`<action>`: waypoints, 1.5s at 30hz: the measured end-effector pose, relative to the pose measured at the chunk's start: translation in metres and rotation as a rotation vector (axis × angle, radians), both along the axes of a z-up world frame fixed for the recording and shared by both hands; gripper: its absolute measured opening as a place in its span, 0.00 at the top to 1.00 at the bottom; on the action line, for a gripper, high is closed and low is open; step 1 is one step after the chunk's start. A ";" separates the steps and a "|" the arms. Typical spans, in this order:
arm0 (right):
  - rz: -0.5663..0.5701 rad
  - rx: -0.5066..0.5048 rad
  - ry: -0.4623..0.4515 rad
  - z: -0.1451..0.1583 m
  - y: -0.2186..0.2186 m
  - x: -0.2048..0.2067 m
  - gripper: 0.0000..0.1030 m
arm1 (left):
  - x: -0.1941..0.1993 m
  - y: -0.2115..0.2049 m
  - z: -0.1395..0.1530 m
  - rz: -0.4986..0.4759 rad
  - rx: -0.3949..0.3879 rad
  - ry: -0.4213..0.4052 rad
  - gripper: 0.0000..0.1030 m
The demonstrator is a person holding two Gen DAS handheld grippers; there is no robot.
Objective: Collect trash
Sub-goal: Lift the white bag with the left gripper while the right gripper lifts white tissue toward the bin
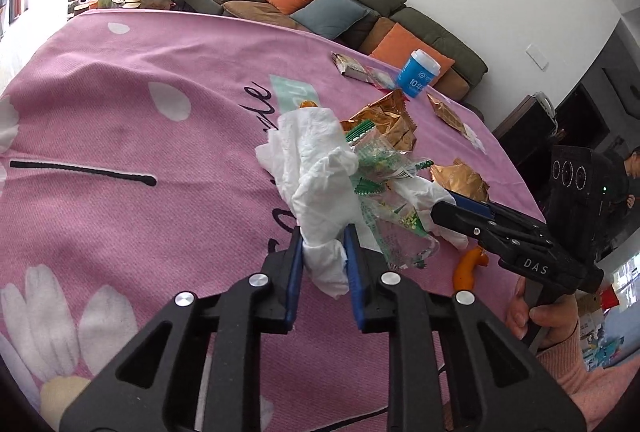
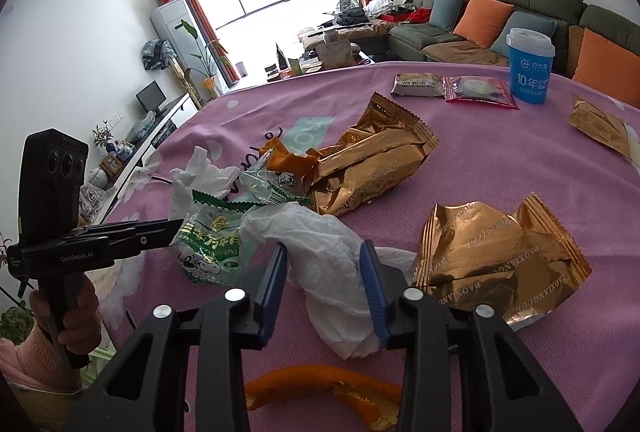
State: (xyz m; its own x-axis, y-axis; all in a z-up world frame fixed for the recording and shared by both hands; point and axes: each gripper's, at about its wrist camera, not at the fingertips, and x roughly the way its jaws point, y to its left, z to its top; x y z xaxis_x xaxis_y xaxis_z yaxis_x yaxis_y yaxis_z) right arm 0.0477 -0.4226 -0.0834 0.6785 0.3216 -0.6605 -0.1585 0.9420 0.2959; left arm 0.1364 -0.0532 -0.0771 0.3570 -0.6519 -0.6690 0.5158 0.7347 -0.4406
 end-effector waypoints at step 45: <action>0.339 0.225 -0.108 0.054 0.113 0.029 0.84 | -0.071 0.154 0.051 0.274 0.029 -0.216 0.84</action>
